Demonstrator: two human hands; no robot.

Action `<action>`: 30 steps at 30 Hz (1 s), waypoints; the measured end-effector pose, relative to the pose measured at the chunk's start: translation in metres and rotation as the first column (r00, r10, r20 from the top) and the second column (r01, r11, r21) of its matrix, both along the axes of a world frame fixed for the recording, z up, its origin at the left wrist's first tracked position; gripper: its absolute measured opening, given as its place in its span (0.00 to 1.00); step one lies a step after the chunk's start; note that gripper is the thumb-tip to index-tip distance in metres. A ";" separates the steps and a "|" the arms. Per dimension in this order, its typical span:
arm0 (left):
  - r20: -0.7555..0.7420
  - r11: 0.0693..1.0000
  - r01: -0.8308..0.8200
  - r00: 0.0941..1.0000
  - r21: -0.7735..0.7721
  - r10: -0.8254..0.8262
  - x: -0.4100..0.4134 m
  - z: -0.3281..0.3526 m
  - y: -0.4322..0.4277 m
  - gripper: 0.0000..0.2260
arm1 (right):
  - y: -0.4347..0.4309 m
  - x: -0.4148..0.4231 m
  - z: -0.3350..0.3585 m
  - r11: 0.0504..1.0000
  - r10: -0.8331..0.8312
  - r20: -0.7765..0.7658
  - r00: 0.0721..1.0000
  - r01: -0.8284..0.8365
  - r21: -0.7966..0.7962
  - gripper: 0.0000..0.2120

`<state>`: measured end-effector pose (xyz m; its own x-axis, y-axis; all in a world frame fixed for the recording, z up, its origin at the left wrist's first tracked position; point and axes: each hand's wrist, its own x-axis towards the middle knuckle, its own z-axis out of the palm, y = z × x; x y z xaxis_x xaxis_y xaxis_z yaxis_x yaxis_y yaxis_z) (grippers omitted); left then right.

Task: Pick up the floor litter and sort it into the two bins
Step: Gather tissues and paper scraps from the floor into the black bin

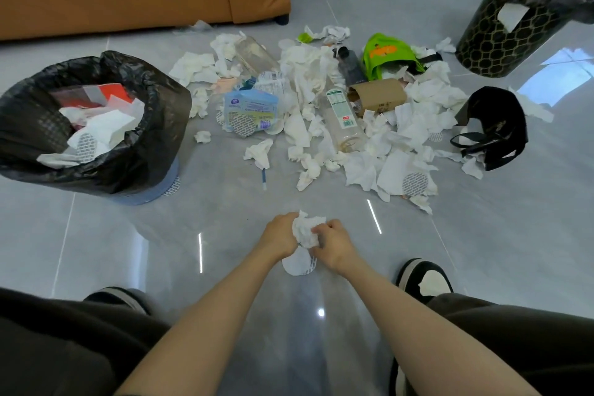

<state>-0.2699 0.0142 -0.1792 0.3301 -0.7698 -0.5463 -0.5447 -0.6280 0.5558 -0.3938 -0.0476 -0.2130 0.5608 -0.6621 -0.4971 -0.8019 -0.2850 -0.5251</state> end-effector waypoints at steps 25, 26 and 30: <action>-0.375 0.665 -0.649 0.759 -0.371 0.532 0.062 0.043 0.026 0.11 | -0.033 0.077 0.066 0.982 -0.179 0.412 0.893 0.134 0.136 0.11; -0.366 0.651 -0.657 0.754 -0.380 0.546 0.066 0.045 0.024 0.11 | -0.040 0.079 0.064 0.988 -0.153 0.370 0.916 0.133 0.079 0.12; -0.371 0.629 -0.652 0.758 -0.424 0.536 0.083 0.058 0.021 0.13 | -0.066 0.088 0.044 0.988 0.088 0.036 0.996 -0.082 -0.129 0.23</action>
